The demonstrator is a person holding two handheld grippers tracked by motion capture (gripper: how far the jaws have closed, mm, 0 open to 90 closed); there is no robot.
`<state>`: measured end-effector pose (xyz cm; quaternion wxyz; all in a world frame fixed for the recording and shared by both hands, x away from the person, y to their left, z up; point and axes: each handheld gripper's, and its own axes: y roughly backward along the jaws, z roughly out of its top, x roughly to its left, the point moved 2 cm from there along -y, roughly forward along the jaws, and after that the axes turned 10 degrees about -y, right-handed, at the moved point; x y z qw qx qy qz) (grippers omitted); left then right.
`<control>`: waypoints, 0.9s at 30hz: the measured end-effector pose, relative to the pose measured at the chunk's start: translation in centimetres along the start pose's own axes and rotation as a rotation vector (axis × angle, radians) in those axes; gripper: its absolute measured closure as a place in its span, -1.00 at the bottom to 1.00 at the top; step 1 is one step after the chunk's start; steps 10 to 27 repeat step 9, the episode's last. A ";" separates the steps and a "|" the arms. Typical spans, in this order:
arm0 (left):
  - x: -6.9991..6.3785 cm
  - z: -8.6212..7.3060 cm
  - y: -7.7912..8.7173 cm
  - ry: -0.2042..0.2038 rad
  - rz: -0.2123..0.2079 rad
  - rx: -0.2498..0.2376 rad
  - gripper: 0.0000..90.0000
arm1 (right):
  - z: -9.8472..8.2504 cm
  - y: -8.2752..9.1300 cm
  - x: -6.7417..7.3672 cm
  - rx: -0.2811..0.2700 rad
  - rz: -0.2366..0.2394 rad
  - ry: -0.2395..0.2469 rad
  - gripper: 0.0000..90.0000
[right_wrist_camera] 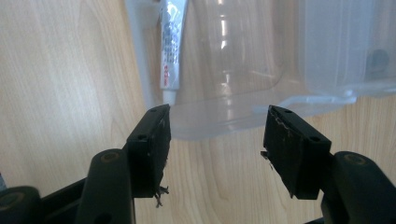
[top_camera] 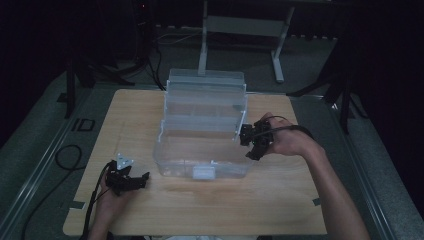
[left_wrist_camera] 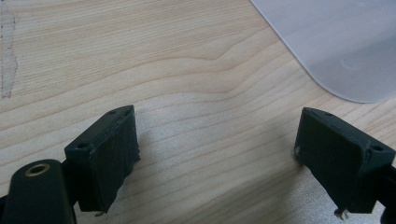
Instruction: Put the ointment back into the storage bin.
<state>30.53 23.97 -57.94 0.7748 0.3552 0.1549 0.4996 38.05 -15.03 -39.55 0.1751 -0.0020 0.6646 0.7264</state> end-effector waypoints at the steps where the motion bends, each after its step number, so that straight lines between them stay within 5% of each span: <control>1: 0.0 0.0 0.0 0.000 0.000 0.000 -0.69 | -0.2 0.1 0.2 -0.001 -0.001 0.003 -0.09; 9: 0.0 0.0 0.0 0.000 0.000 0.000 -0.69 | -2.2 0.7 1.6 -0.024 -0.015 0.004 -0.10; 27: 0.0 0.0 0.0 0.000 0.000 0.000 -0.69 | -2.2 0.7 1.6 -0.024 -0.015 0.004 -0.10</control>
